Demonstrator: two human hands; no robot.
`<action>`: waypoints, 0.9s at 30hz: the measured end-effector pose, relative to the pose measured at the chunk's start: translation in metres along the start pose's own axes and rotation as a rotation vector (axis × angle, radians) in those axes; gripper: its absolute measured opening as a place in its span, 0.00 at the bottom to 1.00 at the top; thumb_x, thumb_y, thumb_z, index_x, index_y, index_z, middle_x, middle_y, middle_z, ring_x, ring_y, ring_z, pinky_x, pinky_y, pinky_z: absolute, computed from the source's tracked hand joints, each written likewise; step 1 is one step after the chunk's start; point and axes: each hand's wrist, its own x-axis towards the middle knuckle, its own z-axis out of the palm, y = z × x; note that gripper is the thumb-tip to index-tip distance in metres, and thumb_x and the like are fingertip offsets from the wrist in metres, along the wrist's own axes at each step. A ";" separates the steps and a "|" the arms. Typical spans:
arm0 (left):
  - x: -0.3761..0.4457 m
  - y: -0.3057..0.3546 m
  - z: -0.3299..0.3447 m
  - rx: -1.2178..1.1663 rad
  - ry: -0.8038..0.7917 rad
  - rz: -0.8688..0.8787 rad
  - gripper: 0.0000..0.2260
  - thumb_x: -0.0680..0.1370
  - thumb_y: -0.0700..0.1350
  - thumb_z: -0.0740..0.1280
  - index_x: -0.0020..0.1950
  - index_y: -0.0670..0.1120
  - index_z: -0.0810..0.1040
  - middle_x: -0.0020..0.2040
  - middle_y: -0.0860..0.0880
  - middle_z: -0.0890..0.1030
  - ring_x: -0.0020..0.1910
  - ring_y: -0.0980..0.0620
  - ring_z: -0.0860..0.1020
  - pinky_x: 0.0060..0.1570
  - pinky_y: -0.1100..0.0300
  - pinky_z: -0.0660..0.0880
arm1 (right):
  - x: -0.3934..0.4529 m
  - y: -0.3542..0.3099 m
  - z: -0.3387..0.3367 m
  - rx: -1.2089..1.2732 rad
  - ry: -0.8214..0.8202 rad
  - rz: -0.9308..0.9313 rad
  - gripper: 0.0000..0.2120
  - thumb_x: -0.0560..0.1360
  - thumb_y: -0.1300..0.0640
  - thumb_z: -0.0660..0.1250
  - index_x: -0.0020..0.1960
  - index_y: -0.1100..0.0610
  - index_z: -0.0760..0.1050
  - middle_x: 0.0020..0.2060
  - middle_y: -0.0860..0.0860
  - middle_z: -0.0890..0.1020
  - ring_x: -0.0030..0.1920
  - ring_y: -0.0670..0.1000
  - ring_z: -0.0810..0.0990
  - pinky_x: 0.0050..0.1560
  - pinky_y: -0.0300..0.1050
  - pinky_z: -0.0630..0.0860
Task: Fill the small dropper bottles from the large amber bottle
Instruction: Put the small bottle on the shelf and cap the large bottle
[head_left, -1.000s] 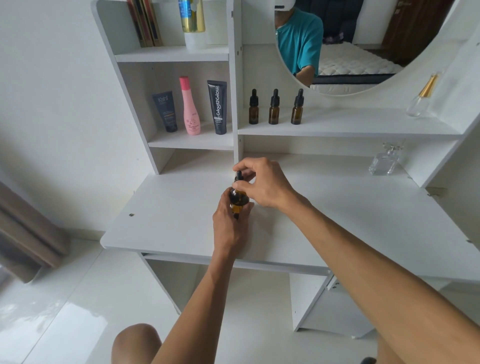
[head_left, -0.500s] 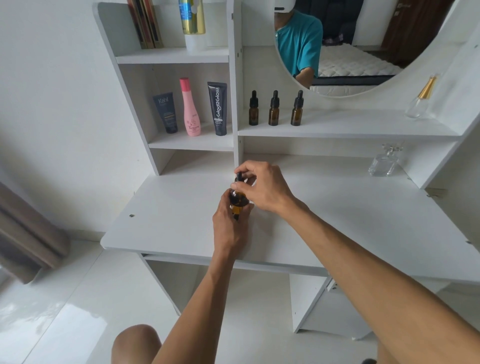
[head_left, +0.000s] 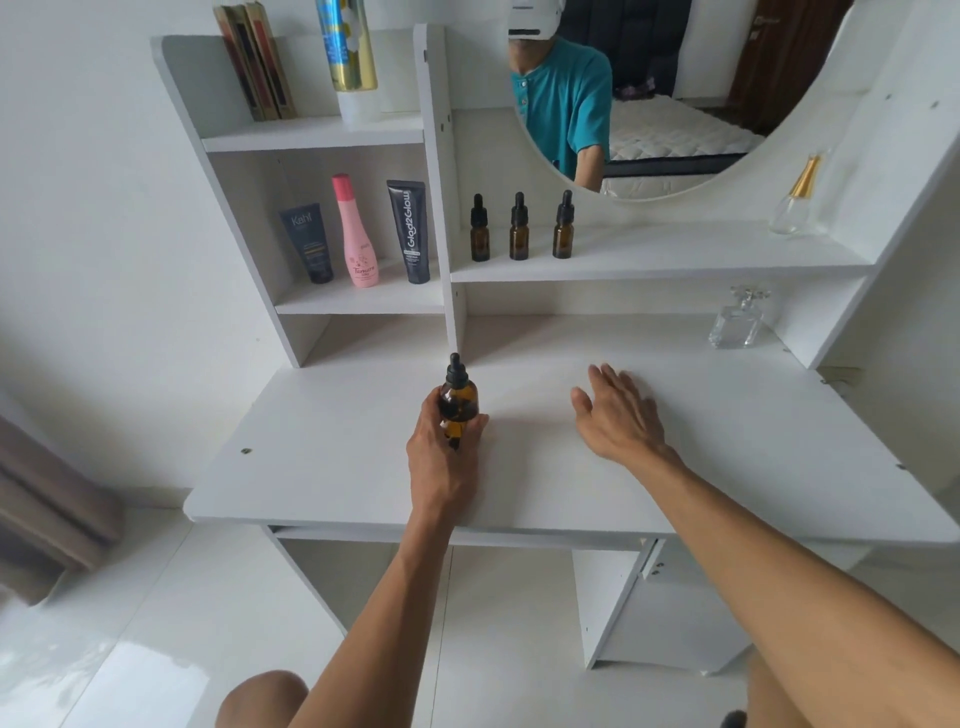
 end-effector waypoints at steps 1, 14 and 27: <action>0.000 0.000 0.001 0.003 0.000 0.003 0.16 0.78 0.48 0.71 0.62 0.58 0.72 0.48 0.62 0.79 0.47 0.51 0.82 0.46 0.60 0.75 | 0.000 0.006 0.004 -0.057 -0.013 0.002 0.28 0.83 0.43 0.46 0.79 0.54 0.53 0.80 0.50 0.53 0.80 0.53 0.50 0.76 0.63 0.51; 0.034 0.027 0.026 0.002 -0.022 -0.034 0.16 0.76 0.43 0.74 0.61 0.47 0.74 0.46 0.56 0.79 0.37 0.73 0.77 0.35 0.77 0.70 | 0.003 0.012 0.014 -0.146 -0.023 -0.013 0.31 0.81 0.39 0.42 0.81 0.51 0.46 0.81 0.47 0.47 0.80 0.52 0.42 0.76 0.65 0.43; 0.078 0.036 0.070 0.116 -0.048 -0.061 0.20 0.75 0.47 0.74 0.64 0.43 0.75 0.48 0.48 0.80 0.38 0.59 0.74 0.30 0.78 0.66 | 0.006 0.014 0.019 -0.100 0.013 -0.015 0.32 0.80 0.39 0.43 0.80 0.51 0.47 0.81 0.48 0.48 0.80 0.52 0.42 0.76 0.65 0.41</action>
